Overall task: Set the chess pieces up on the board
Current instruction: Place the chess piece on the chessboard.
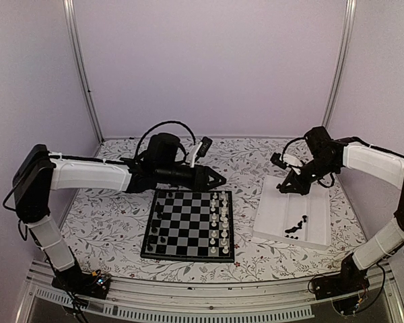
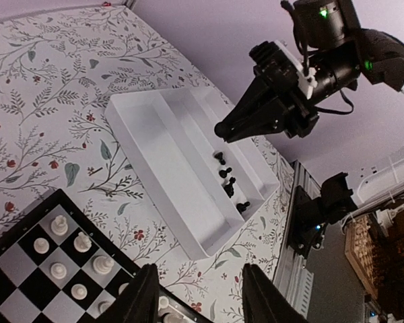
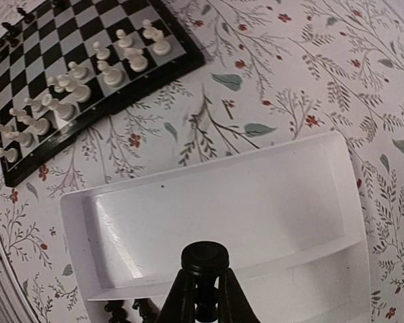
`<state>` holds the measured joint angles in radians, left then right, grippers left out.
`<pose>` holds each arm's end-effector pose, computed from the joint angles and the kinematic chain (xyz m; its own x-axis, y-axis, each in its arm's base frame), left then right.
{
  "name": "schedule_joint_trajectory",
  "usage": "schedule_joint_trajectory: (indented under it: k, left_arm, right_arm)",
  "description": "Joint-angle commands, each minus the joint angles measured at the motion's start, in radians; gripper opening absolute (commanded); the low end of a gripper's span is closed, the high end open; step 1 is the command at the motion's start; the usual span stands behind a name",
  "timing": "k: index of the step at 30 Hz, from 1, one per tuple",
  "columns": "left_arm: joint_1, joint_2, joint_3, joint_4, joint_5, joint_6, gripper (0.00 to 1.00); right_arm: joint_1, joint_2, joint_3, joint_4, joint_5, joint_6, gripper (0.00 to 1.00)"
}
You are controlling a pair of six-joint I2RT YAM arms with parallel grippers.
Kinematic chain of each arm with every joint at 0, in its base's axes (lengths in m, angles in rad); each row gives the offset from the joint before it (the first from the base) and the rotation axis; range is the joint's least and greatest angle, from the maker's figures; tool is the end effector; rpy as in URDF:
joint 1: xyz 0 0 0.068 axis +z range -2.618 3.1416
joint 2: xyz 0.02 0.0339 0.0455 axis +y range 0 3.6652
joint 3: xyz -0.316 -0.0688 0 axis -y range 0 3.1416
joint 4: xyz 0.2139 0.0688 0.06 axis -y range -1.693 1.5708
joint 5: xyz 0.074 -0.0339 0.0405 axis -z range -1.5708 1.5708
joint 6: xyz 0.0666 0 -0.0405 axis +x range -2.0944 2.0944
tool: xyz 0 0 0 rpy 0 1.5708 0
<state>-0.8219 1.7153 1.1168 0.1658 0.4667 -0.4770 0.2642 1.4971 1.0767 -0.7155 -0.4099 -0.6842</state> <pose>0.2485 -0.3113 0.2993 -0.6816 0.1311 -0.7199 0.6971 0.4154 -0.5844 0.2570 0.0970 0.2736 -0.4246 -0.7154 -0.5549 -0.8645 0.5024 0.0138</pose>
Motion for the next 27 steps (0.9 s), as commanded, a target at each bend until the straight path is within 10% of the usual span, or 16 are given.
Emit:
schedule_joint_trajectory:
  k: [1,27]
  left_arm:
    - [-0.06,0.092,0.013,0.252,0.05,-0.2,0.48]
    - [-0.165,0.45,0.354,0.267,0.207,-0.338,0.44]
  right_arm:
    - [0.077,-0.056,0.023,-0.097,-0.184,-0.062,0.06]
    - [0.232,-0.041,0.083,-0.166,-0.175,-0.12,0.08]
